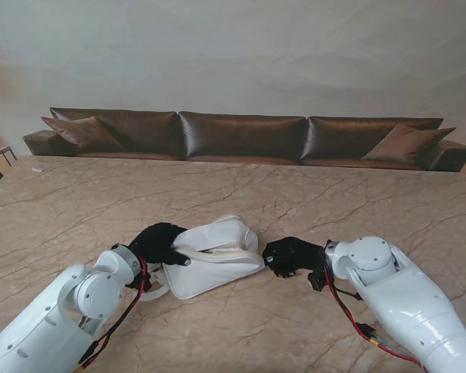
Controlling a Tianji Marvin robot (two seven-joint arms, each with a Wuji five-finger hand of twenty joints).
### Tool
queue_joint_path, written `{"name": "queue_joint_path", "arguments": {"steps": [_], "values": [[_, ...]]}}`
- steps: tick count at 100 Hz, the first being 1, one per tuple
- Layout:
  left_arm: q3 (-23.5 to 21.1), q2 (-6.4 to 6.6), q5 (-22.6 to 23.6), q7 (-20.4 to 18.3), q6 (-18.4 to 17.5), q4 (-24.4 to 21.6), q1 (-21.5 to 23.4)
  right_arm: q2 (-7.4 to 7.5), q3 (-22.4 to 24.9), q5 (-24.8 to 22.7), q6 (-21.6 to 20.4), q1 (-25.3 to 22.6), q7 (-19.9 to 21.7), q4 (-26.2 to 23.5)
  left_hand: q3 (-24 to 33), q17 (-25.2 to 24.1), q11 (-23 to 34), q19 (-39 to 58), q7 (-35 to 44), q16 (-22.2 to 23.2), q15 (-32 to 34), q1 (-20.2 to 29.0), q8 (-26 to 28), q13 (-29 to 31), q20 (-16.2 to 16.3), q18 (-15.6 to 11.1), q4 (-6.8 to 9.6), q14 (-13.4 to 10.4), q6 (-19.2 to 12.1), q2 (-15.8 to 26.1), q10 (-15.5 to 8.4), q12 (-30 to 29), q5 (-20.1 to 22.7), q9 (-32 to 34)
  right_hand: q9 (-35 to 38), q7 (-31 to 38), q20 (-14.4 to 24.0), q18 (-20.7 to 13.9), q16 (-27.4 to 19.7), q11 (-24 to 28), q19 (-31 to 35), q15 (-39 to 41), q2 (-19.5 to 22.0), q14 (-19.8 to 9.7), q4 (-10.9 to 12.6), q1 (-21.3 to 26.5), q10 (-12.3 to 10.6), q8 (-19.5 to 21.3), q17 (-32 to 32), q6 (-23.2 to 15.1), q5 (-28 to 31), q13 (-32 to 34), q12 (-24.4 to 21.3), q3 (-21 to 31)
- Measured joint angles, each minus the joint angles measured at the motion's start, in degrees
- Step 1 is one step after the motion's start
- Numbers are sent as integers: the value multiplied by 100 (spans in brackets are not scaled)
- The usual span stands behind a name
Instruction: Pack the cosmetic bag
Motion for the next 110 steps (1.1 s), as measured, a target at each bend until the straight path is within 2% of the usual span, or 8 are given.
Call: {"name": "queue_joint_path", "arguments": {"steps": [41,64,71,77,86,93,100,110], "values": [[62,0,-1,-16,110,-3,-35,30,-1,96,-188,-36,475,39,0,0,12,2,0,-6,0,0,0,-4,0,0,-3,1,-5,-4,0,1,30,0,1,318,27,-90,0,-57,-21,-104,352,-22,-221,235,158,-820,-252,483,151,-101,-123,31],[77,-7,10,-5,171,-10,-44,-8,238,198,-146,-263,331,-69,0,-104,-53,4,224,-66,-121,1,-485,-4,-48,-19,-7,1,-7,-43,-5,-67,-51,0,3,315,91,-115,155,48,19,104,266,-26,-85,65,97,467,-248,486,151,-105,175,424],[53,-7,-161,-62,226,-25,-23,-28,303,212,-130,-355,146,-140,435,-405,-952,-61,488,-64,-522,-127,-1133,-138,156,-111,-144,22,-6,-164,-13,468,-304,17,3,312,92,-115,171,51,48,174,266,-27,5,-5,83,653,-112,484,151,-105,203,440],[6,-5,-321,-244,331,-84,16,-43,338,221,-131,-410,35,-183,1190,-607,-1746,-169,781,-771,-619,-716,-1576,-413,260,-119,-166,29,-79,-173,-30,503,-666,8,3,312,92,-115,173,51,51,177,266,-28,9,-40,82,699,-84,408,151,-105,205,440],[-11,16,-255,-325,389,-156,57,-46,346,247,-161,-421,24,-177,1561,-633,-2111,-215,891,-1272,-744,-1243,-1642,-432,363,-129,256,13,-161,-168,-30,-257,-1016,-121,3,310,93,-112,174,51,51,177,266,-28,9,-52,82,739,-84,387,151,-105,205,440],[34,28,-128,-229,387,-160,62,-58,348,293,-212,-423,0,-143,1567,-390,-2297,-104,937,-1174,-669,-1113,-1709,-156,424,-145,257,-4,-245,-223,-23,-494,-1005,95,3,303,93,-112,174,51,51,179,266,-28,9,-52,82,740,-84,387,151,-105,205,440],[109,27,-201,-58,405,-146,61,-89,382,363,-217,-449,-62,-125,1260,-18,-1733,309,926,-1062,-552,-627,-1708,176,444,-177,184,22,-155,-223,-18,-775,-628,359,3,271,93,-112,174,52,51,179,266,-28,9,-52,82,741,-83,387,151,-105,205,441],[196,5,-365,60,561,-123,46,-114,426,423,-206,-491,-103,-125,1148,352,-954,808,886,-1062,-125,-530,-1487,225,446,-145,171,79,-93,-224,20,-1067,-390,372,3,264,94,-112,174,54,51,180,266,-28,9,-52,82,742,-88,387,151,-105,205,441]]}}
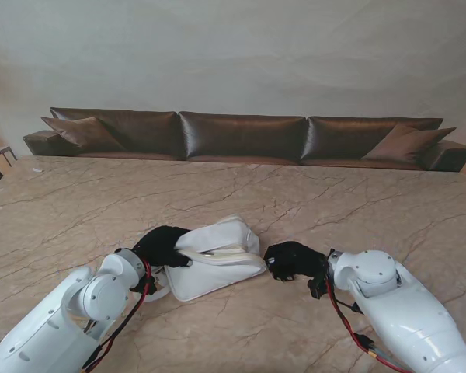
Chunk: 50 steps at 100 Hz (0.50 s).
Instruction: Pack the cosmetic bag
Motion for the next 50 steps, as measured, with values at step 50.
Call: {"name": "queue_joint_path", "arguments": {"steps": [50], "values": [[99,17,532,-606,263,-75,-270,-122,450,722,384,-294,249,13,-323,246,367,317,-5,-2,668,-21,1223,11,-300,66,3,-37,-20,46,1,760,100,-4,2,-157,73,572,7,125,47,91,53,274,11,16,2,1,-350,122,-3,-5,6,54]]}}
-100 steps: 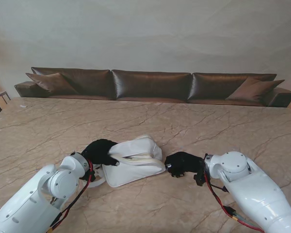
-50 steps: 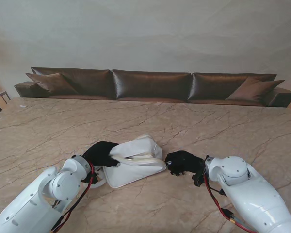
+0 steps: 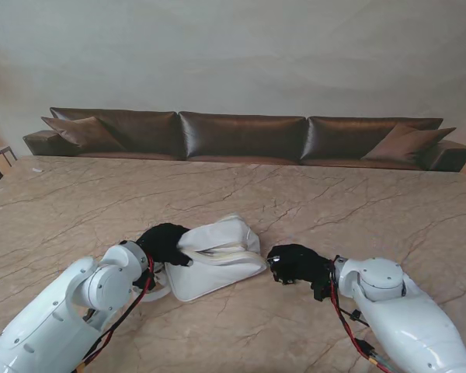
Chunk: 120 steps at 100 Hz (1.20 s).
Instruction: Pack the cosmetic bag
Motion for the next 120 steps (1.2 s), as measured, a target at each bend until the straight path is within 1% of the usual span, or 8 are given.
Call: {"name": "queue_joint_path", "arguments": {"steps": [5,15,32,54,72,86,99,120], "values": [[13,5,-4,-29,-4,28,-34,-38,54,152,14,-46,-19,28,-57,0,9,27,0,5,40,-1,47,0,0,0,0,-26,0,14,-1,47,0,0,0,-3,35,65,1,0,1,52,1,28,2,18,1,0,-62,41,0,0,0,0],[51,20,-10,-103,-37,80,-109,-67,95,203,-10,-100,-50,24,-68,0,56,41,0,78,93,-16,129,1,0,2,0,-31,-1,15,-1,80,3,0,0,-8,55,-54,13,0,1,57,2,28,2,22,3,0,-33,42,0,0,2,0],[150,53,57,-122,-108,133,-199,-69,209,138,-61,-289,-317,-242,-69,0,170,45,0,144,239,-83,256,10,0,3,0,-33,-2,72,-1,130,33,0,0,-144,57,232,58,1,2,59,9,96,7,96,7,0,-273,144,0,0,21,0],[268,107,176,-218,-228,151,-297,21,315,-64,-84,-457,-457,-717,-69,0,223,48,0,210,320,-113,447,11,0,4,0,-33,-3,85,-1,196,34,0,0,-151,62,242,98,1,2,61,15,103,25,101,15,-63,-275,426,0,0,72,-18],[395,153,201,-345,-238,154,-398,53,344,-84,-162,-495,-593,-984,-69,0,297,48,0,230,394,-164,678,65,0,4,0,-34,-3,141,-1,264,34,0,0,-153,63,242,122,1,2,61,17,105,26,102,20,-144,-275,507,0,0,84,-19],[516,182,220,-424,-256,199,-516,88,335,-125,-199,-500,-636,-1169,-69,0,349,49,52,231,449,-172,744,95,0,4,0,-34,-3,142,-1,319,35,0,1,-154,65,244,149,1,2,62,21,110,26,151,133,-257,-275,647,0,0,124,-22],[634,216,208,-541,-276,216,-619,169,253,-430,-249,-467,-636,-1362,-69,4,387,52,81,281,494,-173,812,117,0,4,0,-34,-3,142,-1,352,36,0,1,-155,65,244,153,13,2,63,30,117,27,161,190,-352,-275,657,0,0,126,-24],[813,285,296,-736,-332,188,-764,238,134,-465,-338,-409,-703,-1654,-69,4,502,54,277,282,506,-176,901,155,0,-7,0,-34,-3,142,-1,397,36,-1,2,-155,65,247,155,14,2,63,30,128,27,161,241,-482,-270,714,5,0,127,-80]]}}
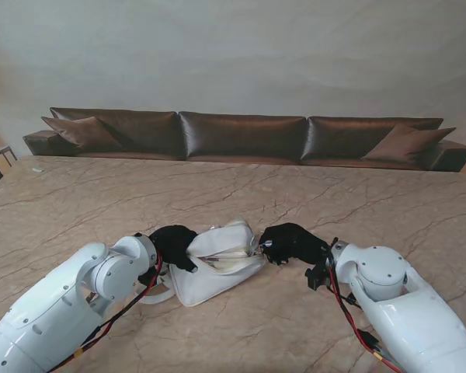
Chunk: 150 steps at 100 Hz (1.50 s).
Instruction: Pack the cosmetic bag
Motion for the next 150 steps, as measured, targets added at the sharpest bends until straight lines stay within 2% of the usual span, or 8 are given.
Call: {"name": "queue_joint_path", "arguments": {"steps": [24,33,48,62,78,93,125,150], "values": [[-97,-11,26,38,-44,-45,97,3,-14,-106,-64,3,0,-134,-1,-159,-65,45,192,57,-73,-2,-347,30,208,-148,-10,-10,10,-1,0,-32,-94,-13,10,0,0,0,0,69,0,0,1,2,0,0,51,-20,48,136,142,0,43,0],[-297,-68,-58,191,-31,-64,291,3,88,-130,-34,-54,111,-154,27,-453,-906,-278,299,196,-532,7,-1116,-107,217,-180,-275,-54,14,-2,0,179,-252,48,7,0,0,0,0,55,0,0,1,3,1,0,41,-20,49,136,142,0,-44,0],[-539,-152,-531,663,180,-39,620,18,281,-221,26,-252,269,-184,548,-885,-1998,-836,129,-403,-1463,-760,-2318,-467,208,-190,133,-103,-80,-6,-41,37,-763,-136,7,0,0,0,0,53,0,0,1,4,1,0,-115,-18,49,-373,142,0,-46,15],[-641,-288,-1172,1260,302,87,815,51,462,-336,46,-494,290,-241,566,-892,-2499,-938,15,-816,-1797,-373,-2518,-478,208,-181,-57,-91,-113,-316,-51,-499,-701,-116,7,-2,0,0,1,53,0,0,-12,4,-24,-77,-165,-18,49,-691,107,0,-46,16],[-584,-518,-1771,2000,284,351,847,61,570,-296,84,-667,268,-236,-27,29,-641,81,-289,-759,-908,498,-2273,79,210,-91,-255,175,104,-520,83,-1300,88,122,7,-89,0,1,1,52,0,0,-12,5,-26,-3,-166,-14,49,-753,-102,0,-44,17],[-459,-603,-1246,2246,337,375,842,31,628,-140,111,-781,45,-202,-27,662,-322,412,-289,-773,-643,445,-1764,344,206,2,-255,158,102,-578,110,-1014,299,280,7,-141,0,1,1,52,0,0,-13,5,-26,-2,-167,-10,39,-716,-103,0,-36,15],[-155,-326,206,1138,651,-328,747,79,665,-839,211,-869,-187,-436,-7,1303,-322,434,-289,-807,-616,163,-1061,622,-146,2,-250,-58,76,-373,111,-617,405,436,3,-142,0,1,48,51,-4,0,2,11,-23,0,-167,-272,-63,-567,-54,-70,8,-131],[239,-176,83,646,723,-302,337,143,547,-795,193,-661,-117,-620,1,1411,-322,647,-289,-858,-324,152,-834,627,-182,2,-248,-59,83,-372,134,-452,405,458,2,-141,0,1,59,50,-5,0,2,11,-23,1,-167,-285,-60,-75,3,-70,9,-144]]}}
